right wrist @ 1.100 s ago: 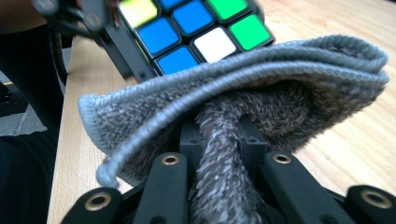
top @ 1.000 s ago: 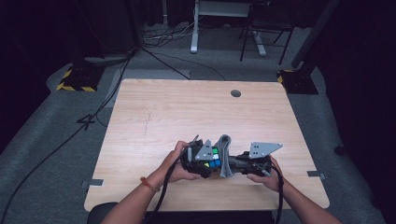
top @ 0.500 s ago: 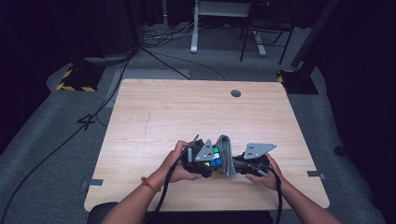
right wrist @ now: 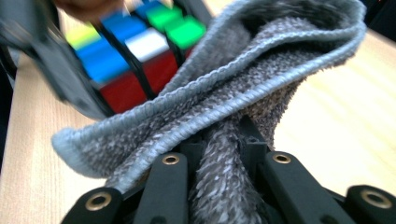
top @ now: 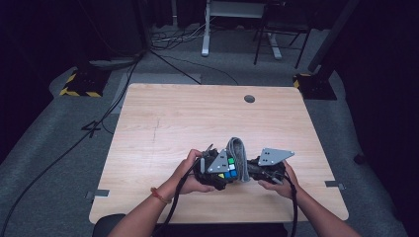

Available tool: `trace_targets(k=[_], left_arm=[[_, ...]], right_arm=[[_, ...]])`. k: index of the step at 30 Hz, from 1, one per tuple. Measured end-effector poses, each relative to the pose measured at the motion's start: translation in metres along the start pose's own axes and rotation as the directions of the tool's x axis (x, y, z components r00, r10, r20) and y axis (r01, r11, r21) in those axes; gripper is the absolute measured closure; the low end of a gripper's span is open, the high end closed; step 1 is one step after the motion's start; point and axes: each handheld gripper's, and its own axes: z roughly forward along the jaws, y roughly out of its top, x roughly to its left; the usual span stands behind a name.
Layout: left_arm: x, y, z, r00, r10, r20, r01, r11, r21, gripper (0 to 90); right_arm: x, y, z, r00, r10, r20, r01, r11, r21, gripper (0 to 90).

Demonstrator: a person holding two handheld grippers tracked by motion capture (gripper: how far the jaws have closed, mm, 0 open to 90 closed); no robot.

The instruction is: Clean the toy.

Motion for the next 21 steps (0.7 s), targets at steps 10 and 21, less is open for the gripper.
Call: trace_targets(k=[10,21], left_arm=[[0.005,0.0,-0.01,0.9999,-0.013,-0.011,0.013,0.9991,-0.041,33.4],[-0.003,-0.002,0.007,0.9999,0.009,0.012,-0.009,0.9999,0.013,33.4]], right_arm=[[0.003,-0.003,-0.006,0.9991,0.003,-0.042,-0.002,1.0,0.021,77.2],[0.003,0.006,-0.017,0.9999,0.009,-0.011,-0.01,0.998,-0.054,77.2]])
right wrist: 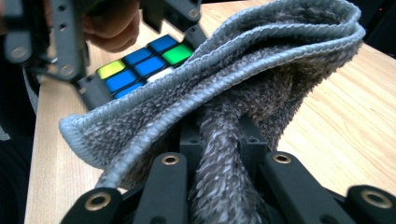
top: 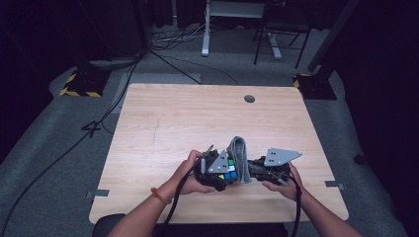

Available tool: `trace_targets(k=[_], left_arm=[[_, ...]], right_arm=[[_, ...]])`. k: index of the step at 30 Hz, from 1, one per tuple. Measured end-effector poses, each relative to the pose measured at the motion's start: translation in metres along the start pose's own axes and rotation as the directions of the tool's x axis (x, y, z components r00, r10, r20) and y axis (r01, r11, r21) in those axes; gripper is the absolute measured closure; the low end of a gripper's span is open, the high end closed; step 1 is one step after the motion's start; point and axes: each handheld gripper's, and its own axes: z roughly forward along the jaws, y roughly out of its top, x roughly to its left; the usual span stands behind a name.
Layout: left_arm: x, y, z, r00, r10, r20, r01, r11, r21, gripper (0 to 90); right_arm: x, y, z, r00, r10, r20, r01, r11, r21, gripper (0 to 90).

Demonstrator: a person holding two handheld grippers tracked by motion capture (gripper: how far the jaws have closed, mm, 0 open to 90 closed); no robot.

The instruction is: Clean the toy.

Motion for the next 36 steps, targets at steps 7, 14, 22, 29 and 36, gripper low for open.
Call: trace_targets(k=[7,14,22,29,36], left_arm=[[-0.001,0.004,-0.01,0.9999,0.005,-0.01,-0.005,0.999,-0.043,33.4],[0.005,0.004,-0.02,0.9997,-0.018,-0.019,0.016,0.9964,-0.083,33.4],[0.014,-0.002,-0.02,0.9981,-0.049,-0.038,0.046,0.9971,-0.061,33.4],[0.005,0.0,-0.005,0.9997,-0.015,-0.02,0.015,0.9999,-0.003,33.2],[0.005,-0.001,-0.003,0.9996,-0.024,-0.012,0.024,0.9997,0.002,33.1]], right_arm=[[-0.004,-0.01,0.012,1.0,0.002,-0.002,-0.002,0.997,0.081,77.2],[-0.003,-0.015,0.02,0.9988,0.016,-0.047,-0.01,0.992,0.122,77.2],[0.002,-0.007,0.006,0.9988,0.007,-0.049,-0.005,0.999,0.048,77.3],[0.006,0.0,-0.001,0.9989,-0.02,-0.042,0.02,1.0,-0.001,77.2],[0.006,0.001,-0.002,0.9986,-0.029,-0.044,0.028,1.0,-0.015,77.2]])
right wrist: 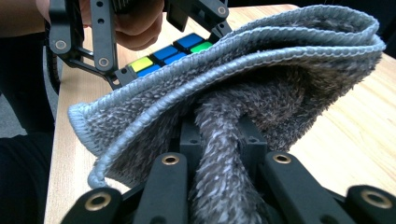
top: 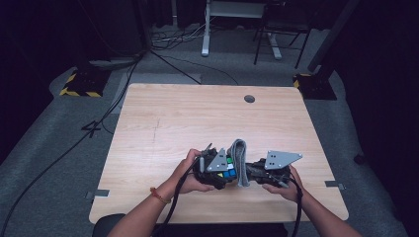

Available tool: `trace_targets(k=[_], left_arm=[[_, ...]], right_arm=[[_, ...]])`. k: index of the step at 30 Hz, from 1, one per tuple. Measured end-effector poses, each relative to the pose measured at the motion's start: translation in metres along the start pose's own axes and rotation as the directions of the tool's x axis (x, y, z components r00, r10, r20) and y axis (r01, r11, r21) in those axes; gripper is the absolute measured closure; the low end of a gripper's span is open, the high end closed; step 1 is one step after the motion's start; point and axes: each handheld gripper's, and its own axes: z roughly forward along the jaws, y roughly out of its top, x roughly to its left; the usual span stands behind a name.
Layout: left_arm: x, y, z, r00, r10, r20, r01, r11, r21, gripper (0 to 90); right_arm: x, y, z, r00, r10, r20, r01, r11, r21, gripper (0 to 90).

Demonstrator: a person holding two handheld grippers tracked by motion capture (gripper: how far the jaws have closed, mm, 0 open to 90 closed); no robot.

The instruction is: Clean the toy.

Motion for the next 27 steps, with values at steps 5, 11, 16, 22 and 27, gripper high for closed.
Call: trace_targets(k=[5,11,16,22,27], left_arm=[[-0.002,-0.001,0.005,1.0,0.005,0.003,-0.005,0.9997,0.023,33.0],[-0.004,-0.001,0.012,0.9998,0.015,0.012,-0.015,0.9983,0.056,32.8],[-0.005,-0.002,0.013,0.9996,0.027,0.006,-0.027,0.9974,0.067,33.1],[-0.002,-0.001,0.001,0.9999,0.015,-0.009,-0.014,0.9997,0.02,33.2],[0.0,0.001,-0.01,0.9997,0.005,-0.022,-0.006,0.9994,-0.035,33.3]], right_arm=[[0.001,0.002,-0.002,0.9999,-0.002,-0.01,0.002,1.0,-0.017,77.3],[0.004,0.006,0.001,0.9996,-0.012,-0.025,0.011,1.0,-0.027,77.3],[0.005,0.007,0.002,0.9997,-0.023,-0.009,0.023,1.0,-0.015,77.3],[-0.009,-0.005,-0.001,0.9993,0.015,0.034,-0.016,1.0,0.026,77.2],[-0.024,-0.021,0.006,0.9964,0.069,0.05,-0.073,0.993,0.093,77.2]])
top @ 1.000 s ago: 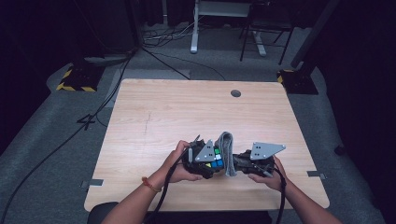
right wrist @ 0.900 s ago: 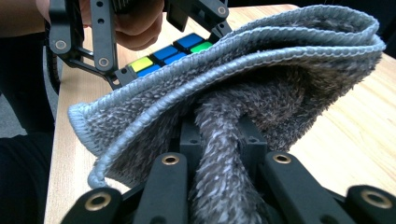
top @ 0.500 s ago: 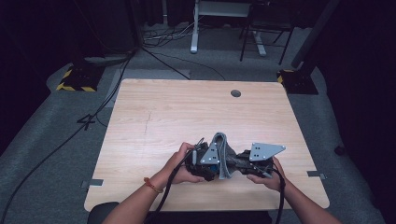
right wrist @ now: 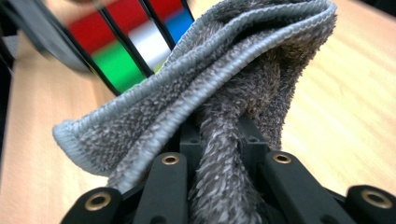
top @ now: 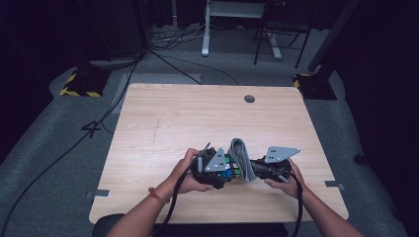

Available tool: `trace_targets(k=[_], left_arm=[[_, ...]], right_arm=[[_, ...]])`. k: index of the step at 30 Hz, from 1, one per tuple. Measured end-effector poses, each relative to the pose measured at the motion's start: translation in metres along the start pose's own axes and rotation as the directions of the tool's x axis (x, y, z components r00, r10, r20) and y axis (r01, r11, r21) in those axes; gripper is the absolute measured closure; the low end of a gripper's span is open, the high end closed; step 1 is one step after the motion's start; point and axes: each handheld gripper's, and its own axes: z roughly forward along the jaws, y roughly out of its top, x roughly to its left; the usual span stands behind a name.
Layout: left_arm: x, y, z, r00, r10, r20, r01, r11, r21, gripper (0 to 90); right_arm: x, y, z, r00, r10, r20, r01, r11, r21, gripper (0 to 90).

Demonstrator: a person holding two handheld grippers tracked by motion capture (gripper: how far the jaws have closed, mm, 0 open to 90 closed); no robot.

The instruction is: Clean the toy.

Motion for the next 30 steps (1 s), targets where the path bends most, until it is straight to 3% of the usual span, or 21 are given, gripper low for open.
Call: trace_targets(k=[3,6,11,15,17,18,20,22,26,30], left_arm=[[0.001,0.002,-0.005,1.0,-0.001,-0.006,0.001,0.9995,-0.03,33.3],[0.001,0.002,-0.007,1.0,0.001,-0.008,-0.001,0.9992,-0.039,33.3],[0.001,-0.001,-0.001,1.0,-0.007,-0.003,0.007,0.9995,-0.031,33.0],[0.002,-0.001,0.0,0.9999,-0.011,0.001,0.011,0.9992,-0.039,32.7],[0.002,-0.002,0.002,0.9997,-0.011,-0.022,0.011,0.9999,-0.013,31.9],[0.003,-0.004,0.003,0.9997,-0.017,-0.02,0.017,0.9999,-0.001,30.9],[0.003,-0.006,0.005,0.9996,-0.027,-0.009,0.027,0.9996,0.002,31.2],[0.003,-0.006,0.006,0.9998,-0.017,-0.013,0.017,0.9998,0.012,31.7],[0.004,-0.005,0.008,0.9995,-0.03,-0.012,0.031,0.9995,0.009,32.2],[0.004,-0.006,0.01,0.9996,-0.024,-0.013,0.025,0.999,0.038,32.2]], right_arm=[[-0.006,-0.008,0.009,0.9997,0.021,-0.009,-0.021,0.998,0.057,77.1],[-0.005,-0.012,0.018,0.998,0.038,-0.051,-0.033,0.996,0.085,77.1],[0.001,-0.004,0.011,0.9842,0.068,-0.163,-0.074,0.997,-0.033,77.2],[0.005,-0.004,0.013,0.9839,0.067,-0.166,-0.074,0.997,-0.039,77.3],[0.005,-0.004,0.012,0.9842,0.067,-0.164,-0.076,0.996,-0.048,77.3],[0.006,-0.003,0.011,0.982,0.073,-0.174,-0.086,0.994,-0.068,77.3],[0.006,-0.002,0.008,0.9856,0.068,-0.155,-0.081,0.994,-0.076,77.3],[0.005,-0.002,0.007,0.9857,0.073,-0.152,-0.085,0.993,-0.08,77.3],[0.005,0.001,0.002,0.9895,0.054,-0.134,-0.067,0.994,-0.089,77.3],[0.009,0.002,0.001,0.9936,0.026,-0.11,-0.036,0.995,-0.089,77.3]])
